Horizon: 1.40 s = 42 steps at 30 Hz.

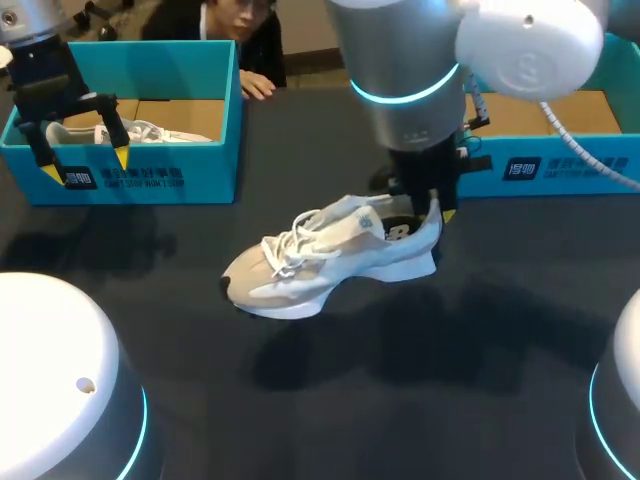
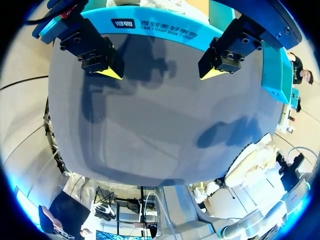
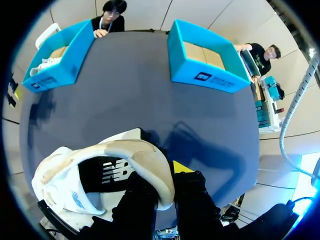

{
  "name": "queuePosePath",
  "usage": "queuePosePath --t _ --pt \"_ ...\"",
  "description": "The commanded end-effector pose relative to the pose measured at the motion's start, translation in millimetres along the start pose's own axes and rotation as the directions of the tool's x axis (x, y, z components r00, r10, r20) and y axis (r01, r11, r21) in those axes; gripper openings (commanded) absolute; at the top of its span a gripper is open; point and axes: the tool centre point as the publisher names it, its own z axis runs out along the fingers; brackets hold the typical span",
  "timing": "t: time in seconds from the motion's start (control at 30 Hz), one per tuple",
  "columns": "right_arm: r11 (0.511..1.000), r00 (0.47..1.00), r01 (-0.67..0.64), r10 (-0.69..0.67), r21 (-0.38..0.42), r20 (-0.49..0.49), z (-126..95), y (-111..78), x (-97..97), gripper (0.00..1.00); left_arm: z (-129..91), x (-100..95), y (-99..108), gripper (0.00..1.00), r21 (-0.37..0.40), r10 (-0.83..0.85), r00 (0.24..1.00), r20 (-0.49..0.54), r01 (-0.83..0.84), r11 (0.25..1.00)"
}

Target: Take the shoe out of the shoebox, open the shoe tongue, remove and reinsert the insole, then place the shoe into the shoebox

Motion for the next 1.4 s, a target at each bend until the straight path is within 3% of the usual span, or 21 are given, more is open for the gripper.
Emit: queuePosePath --t 0.03,0.93,1.4 --pt "1.000 1.000 -0.001 0.001 0.000 0.000 -0.1 -0.1 1.2 0.00 0.8 0.5 -1.2 1.00 -0.005 0.001 1.000 0.001 -0.001 1.000" --pt "1.000 1.000 -0.001 0.001 0.000 0.000 -0.1 -0.1 1.2 0.00 0.8 0.5 -1.2 1.00 -0.005 0.001 1.000 0.001 -0.001 1.000" --pt "1.000 1.000 -0.001 0.002 0.013 -0.012 54.1 -11.7 36.1 0.00 0.8 0.5 -1.2 1.00 -0.005 0.001 1.000 0.001 -0.001 1.000"
